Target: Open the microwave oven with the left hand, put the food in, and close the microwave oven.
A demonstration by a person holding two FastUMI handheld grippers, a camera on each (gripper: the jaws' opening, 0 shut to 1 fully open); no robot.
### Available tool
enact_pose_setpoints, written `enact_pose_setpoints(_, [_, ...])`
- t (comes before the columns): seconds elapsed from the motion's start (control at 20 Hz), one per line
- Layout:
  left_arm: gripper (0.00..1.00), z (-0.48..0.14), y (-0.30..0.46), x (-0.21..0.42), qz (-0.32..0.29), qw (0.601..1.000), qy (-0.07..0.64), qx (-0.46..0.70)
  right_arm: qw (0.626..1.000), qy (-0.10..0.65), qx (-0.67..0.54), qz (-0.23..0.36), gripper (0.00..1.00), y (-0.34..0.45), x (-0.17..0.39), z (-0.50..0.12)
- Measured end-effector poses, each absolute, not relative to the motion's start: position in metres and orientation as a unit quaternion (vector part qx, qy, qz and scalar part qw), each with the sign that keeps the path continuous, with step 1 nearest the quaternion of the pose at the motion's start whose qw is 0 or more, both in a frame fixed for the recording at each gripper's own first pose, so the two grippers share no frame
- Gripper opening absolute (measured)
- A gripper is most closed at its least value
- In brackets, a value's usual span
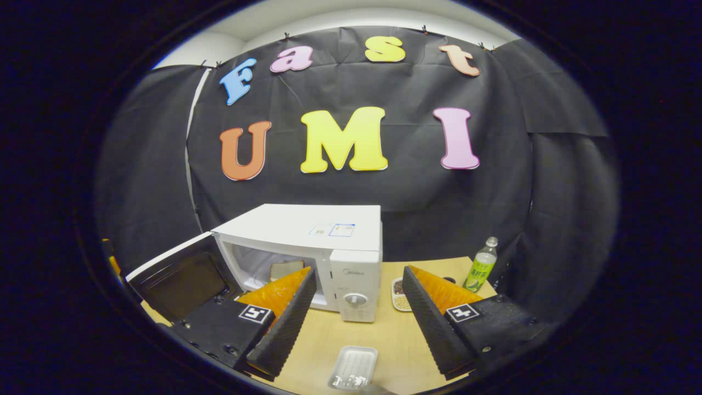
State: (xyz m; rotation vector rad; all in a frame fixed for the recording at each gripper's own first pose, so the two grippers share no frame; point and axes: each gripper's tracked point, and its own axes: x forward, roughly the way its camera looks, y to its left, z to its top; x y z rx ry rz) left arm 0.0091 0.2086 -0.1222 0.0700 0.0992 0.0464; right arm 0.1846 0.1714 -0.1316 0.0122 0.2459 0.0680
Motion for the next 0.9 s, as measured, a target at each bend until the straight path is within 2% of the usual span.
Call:
enact_pose_setpoints(0.05, [0.91,-0.121,0.208,0.013,0.023,0.998,0.047,0.028,0.992,0.122,0.001,0.028,1.0,0.154,0.174,-0.126])
enact_pose_setpoints(0.15, [0.71,-0.121,0.208,0.017,0.022,0.999,0.047,0.016,0.993,0.12,-0.006,0.019,1.0,0.133,0.153,-0.111])
enact_pose_setpoints(0.2, [0.72,-0.12,0.21,0.017,0.022,0.999,0.044,0.015,0.993,0.118,-0.008,0.015,0.91,0.123,0.145,-0.104])
enact_pose_setpoints(0.3, [0.7,-0.117,0.213,0.022,0.019,0.999,0.037,0.015,0.994,0.113,-0.004,0.0,0.91,0.103,0.133,-0.091])
enact_pose_setpoints(0.35, [0.58,-0.12,0.215,0.025,0.016,0.999,0.041,0.016,0.994,0.105,0.004,-0.01,0.92,0.093,0.127,-0.082])
enact_pose_setpoints(0.4, [0.7,-0.123,0.22,0.025,0.017,0.999,0.044,0.019,0.995,0.096,0.018,-0.017,0.92,0.085,0.122,-0.073])
enact_pose_setpoints(0.45, [0.57,-0.123,0.226,0.026,0.021,0.999,0.045,0.022,0.995,0.092,0.03,-0.021,1.0,0.081,0.118,-0.068])
enact_pose_setpoints(0.5, [0.41,-0.125,0.228,0.028,0.015,0.999,0.047,0.017,0.995,0.094,0.037,-0.025,1.0,0.077,0.115,-0.07])
enact_pose_setpoints(0.55, [0.43,-0.127,0.227,0.027,0.01,0.999,0.047,0.012,0.994,0.094,0.041,-0.027,0.91,0.073,0.113,-0.069])
enact_pose_setpoints(0.6, [0.49,-0.127,0.233,0.027,0.015,0.999,0.043,0.015,0.994,0.093,0.042,-0.029,0.91,0.072,0.111,-0.067])
enact_pose_setpoints(0.65, [0.12,-0.127,0.245,0.027,0.031,0.999,0.04,0.019,0.994,0.093,0.04,-0.03,0.91,0.071,0.109,-0.068])
enact_pose_setpoints(0.7, [0.02,-0.13,0.254,0.028,0.037,0.998,0.039,0.016,0.994,0.095,0.04,-0.031,0.92,0.07,0.107,-0.069])
enact_pose_setpoints(0.75, [0.01,-0.137,0.259,0.028,0.042,0.998,0.044,0.012,0.994,0.098,0.041,-0.031,0.92,0.071,0.105,-0.07])
enact_pose_setpoints(0.8, [0.03,-0.14,0.27,0.021,0.056,0.997,0.044,0.009,0.994,0.1,0.043,-0.03,1.0,0.073,0.103,-0.071])
enact_pose_setpoints(0.9, [0.0,-0.146,0.286,0.025,0.066,0.997,0.037,0.008,0.993,0.107,0.044,-0.03,1.0,0.075,0.099,-0.076])
